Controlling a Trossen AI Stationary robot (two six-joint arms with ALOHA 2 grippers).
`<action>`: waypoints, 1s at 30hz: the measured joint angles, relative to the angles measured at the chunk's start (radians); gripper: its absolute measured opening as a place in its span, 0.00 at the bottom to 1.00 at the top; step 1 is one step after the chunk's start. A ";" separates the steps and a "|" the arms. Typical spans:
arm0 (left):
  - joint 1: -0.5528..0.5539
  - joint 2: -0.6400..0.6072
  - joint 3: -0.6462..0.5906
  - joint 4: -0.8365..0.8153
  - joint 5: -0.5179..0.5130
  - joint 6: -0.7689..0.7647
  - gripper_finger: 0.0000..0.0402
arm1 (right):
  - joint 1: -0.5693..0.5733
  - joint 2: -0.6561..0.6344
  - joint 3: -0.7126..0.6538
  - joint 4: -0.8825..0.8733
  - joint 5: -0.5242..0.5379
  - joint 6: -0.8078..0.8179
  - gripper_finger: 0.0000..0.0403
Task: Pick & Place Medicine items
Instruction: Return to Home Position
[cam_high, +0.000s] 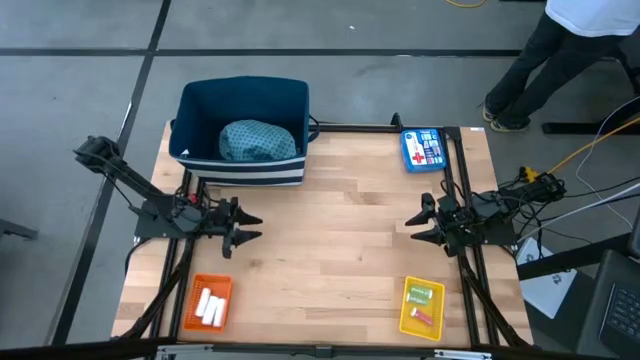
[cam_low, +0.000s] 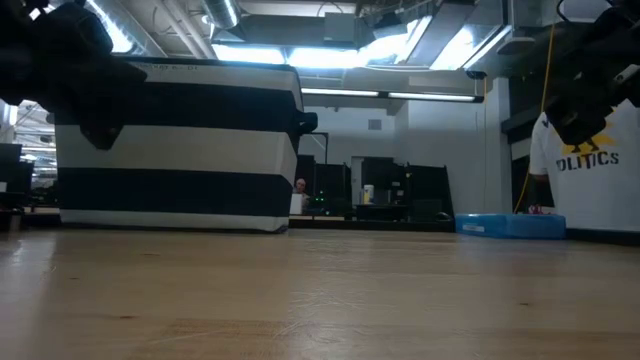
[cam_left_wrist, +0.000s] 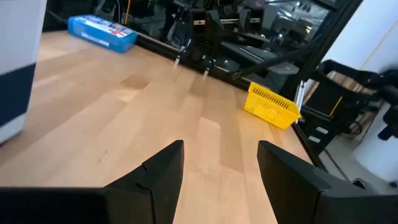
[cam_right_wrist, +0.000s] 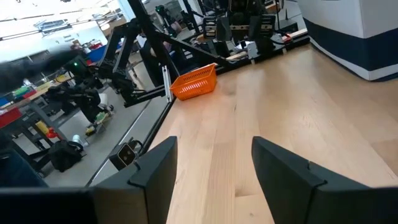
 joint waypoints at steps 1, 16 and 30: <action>0.000 0.000 0.000 0.000 0.000 0.011 0.50 | 0.000 0.000 0.000 0.000 0.000 0.000 0.52; 0.011 -0.322 -0.001 -0.259 0.050 0.032 0.51 | -0.001 0.006 0.000 0.000 -0.011 -0.002 0.52; 0.088 -0.665 -0.001 -0.446 0.052 0.033 0.50 | -0.001 0.012 0.000 -0.002 -0.011 -0.002 0.52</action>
